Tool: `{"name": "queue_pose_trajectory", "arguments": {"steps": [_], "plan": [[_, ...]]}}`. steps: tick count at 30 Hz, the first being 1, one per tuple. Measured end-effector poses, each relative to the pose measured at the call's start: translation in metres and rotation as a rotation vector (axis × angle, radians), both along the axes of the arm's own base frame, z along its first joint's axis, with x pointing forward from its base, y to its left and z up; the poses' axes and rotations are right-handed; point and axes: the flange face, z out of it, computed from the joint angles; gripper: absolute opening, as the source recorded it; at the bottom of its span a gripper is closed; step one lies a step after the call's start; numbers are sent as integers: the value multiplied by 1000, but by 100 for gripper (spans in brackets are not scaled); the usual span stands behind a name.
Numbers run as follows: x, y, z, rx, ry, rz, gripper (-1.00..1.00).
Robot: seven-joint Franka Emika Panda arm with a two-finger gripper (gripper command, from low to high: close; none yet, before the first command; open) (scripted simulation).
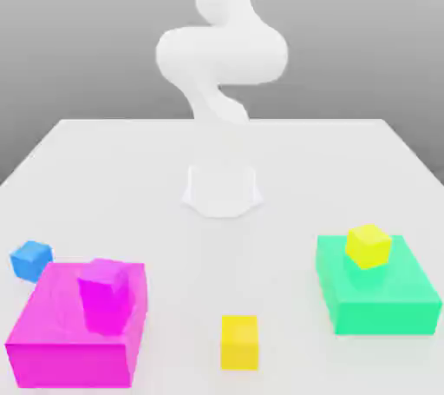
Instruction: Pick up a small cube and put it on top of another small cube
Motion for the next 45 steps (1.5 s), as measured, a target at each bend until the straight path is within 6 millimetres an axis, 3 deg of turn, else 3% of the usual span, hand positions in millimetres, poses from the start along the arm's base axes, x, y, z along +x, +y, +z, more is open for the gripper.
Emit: {"name": "queue_pose_trajectory", "arguments": {"steps": [6, 12, 17, 22, 28, 29, 36, 41, 43, 45], "plan": [[63, 6, -120, -3, 190, -4, 0], [89, 12, -245, -4, 374, -6, 0], [84, 16, -348, -2, 527, -5, 0], [57, 21, -445, 3, 681, -2, 0], [48, 22, -521, 5, 722, -2, 0], [47, 22, -530, 5, 722, -3, -100], [47, 22, -531, 5, 722, -3, -100], [47, 22, -483, 5, 722, -3, -100], [43, 42, -462, 6, 721, 18, -100], [32, 85, -441, -6, 720, 82, -100]]}}
